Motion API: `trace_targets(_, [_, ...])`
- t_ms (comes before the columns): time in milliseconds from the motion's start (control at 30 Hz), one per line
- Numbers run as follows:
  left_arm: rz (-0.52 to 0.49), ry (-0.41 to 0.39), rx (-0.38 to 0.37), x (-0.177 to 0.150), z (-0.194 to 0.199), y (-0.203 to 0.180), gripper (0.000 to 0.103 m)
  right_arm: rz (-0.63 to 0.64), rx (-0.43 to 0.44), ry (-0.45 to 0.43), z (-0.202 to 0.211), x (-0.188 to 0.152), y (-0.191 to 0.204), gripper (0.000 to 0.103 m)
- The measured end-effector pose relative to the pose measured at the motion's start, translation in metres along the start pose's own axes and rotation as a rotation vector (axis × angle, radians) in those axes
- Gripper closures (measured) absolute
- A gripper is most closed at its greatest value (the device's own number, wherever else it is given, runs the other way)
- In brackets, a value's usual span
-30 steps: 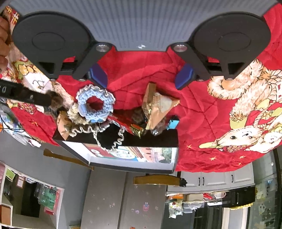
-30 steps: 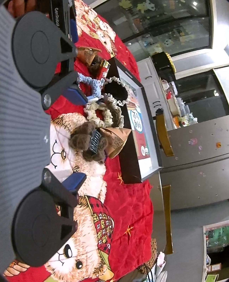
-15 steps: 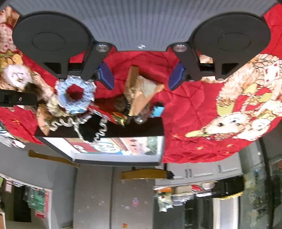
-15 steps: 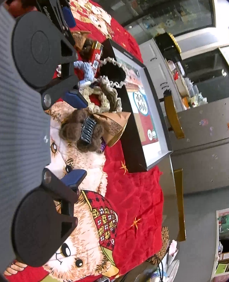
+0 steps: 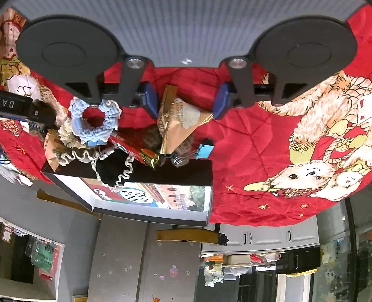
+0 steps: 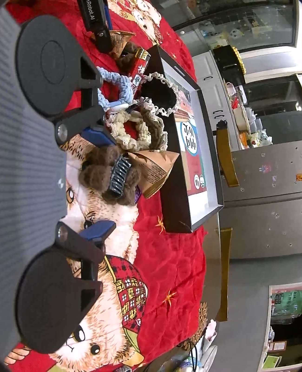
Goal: Organize objects
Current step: 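Move the right gripper down onto the brown fuzzy hair clip, then close the right gripper on the brown hair clip while the left gripper grasps the paper-wrapped snack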
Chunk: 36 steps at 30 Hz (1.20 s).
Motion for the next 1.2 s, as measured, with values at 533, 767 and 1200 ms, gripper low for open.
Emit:
trace_targets(533, [0.022,-0.014,0.016,0.000,0.004,0.005,0.049,0.001,-0.008,-0.019,0.005,-0.001,-0.001,0.062])
trace_targets(767, [0.022,-0.019,0.025,0.000,0.005,0.005,0.049,0.003,-0.008,-0.036,0.009,-0.002,0.000,0.064])
trace_targets(1200, [0.027,-0.019,0.033,-0.002,0.007,0.007,0.049,-0.004,-0.020,-0.042,0.014,-0.003,-0.001,0.065])
Point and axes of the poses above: each gripper's, at about its wrist camera, not at the fingertips, and z roughly against the way its jaws point, y to its left, x to its top, the point moved 7 cm from there along -z, roughly the way its jaws point, and after that the axes turned 10 degrees about y, right-handed, at the moved point
